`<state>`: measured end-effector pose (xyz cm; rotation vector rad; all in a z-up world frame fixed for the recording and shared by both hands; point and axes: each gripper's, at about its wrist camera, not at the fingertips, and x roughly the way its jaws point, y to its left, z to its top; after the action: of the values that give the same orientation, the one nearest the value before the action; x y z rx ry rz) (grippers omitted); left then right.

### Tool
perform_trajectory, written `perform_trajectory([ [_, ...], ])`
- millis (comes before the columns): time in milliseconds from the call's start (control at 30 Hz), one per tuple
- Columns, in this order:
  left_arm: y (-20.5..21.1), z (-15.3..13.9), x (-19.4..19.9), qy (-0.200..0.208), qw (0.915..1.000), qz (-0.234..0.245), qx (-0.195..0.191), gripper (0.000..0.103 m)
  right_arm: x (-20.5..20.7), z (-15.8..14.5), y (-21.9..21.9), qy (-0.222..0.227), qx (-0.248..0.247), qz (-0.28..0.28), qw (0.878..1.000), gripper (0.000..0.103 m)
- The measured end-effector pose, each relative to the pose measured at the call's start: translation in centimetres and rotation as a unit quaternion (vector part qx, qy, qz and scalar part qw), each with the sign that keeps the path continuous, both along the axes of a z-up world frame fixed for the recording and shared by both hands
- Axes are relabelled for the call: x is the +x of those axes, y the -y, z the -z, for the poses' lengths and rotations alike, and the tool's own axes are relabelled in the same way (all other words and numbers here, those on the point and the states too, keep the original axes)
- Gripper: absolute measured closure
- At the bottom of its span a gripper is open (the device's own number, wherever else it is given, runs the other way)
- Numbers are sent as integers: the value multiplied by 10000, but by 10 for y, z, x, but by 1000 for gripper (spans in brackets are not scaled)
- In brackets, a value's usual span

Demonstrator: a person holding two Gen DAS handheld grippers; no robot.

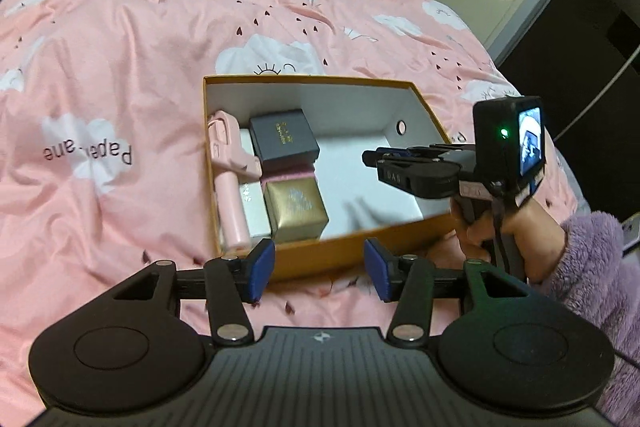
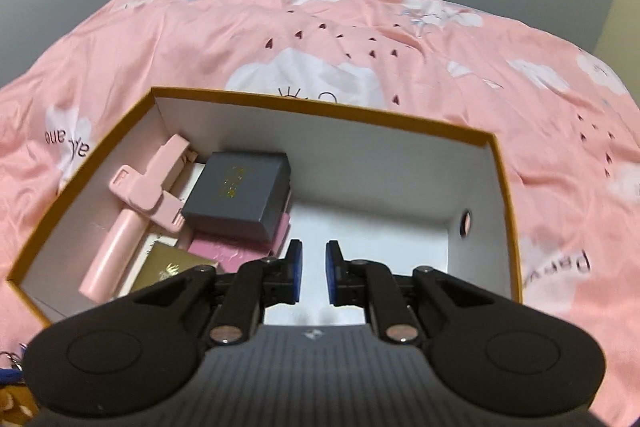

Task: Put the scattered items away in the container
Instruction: 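Withdraw both grippers from the orange box, then move both grippers back to the plush toys in the pile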

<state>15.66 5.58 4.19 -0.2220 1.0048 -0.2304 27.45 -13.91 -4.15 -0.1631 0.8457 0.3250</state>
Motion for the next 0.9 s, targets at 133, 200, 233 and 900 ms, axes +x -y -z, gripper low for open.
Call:
perform_trajectory([
  [133,2,-1,-16,-39,9997,7,240,44,-16,6,-2,154,-37,332,9993,89],
  [200,2,-3,-29,-7,9994,15,333,44,-25,6,-2,220,-40,366,9991,89],
  [233,2,-5,-36,43,9995,2,328,43,-30,4,-2,239,16,365,9990,89],
  [900,-15,2,-165,754,9892,-1246,185,37,-213,-75,3,1119,945,-462,9881,70],
])
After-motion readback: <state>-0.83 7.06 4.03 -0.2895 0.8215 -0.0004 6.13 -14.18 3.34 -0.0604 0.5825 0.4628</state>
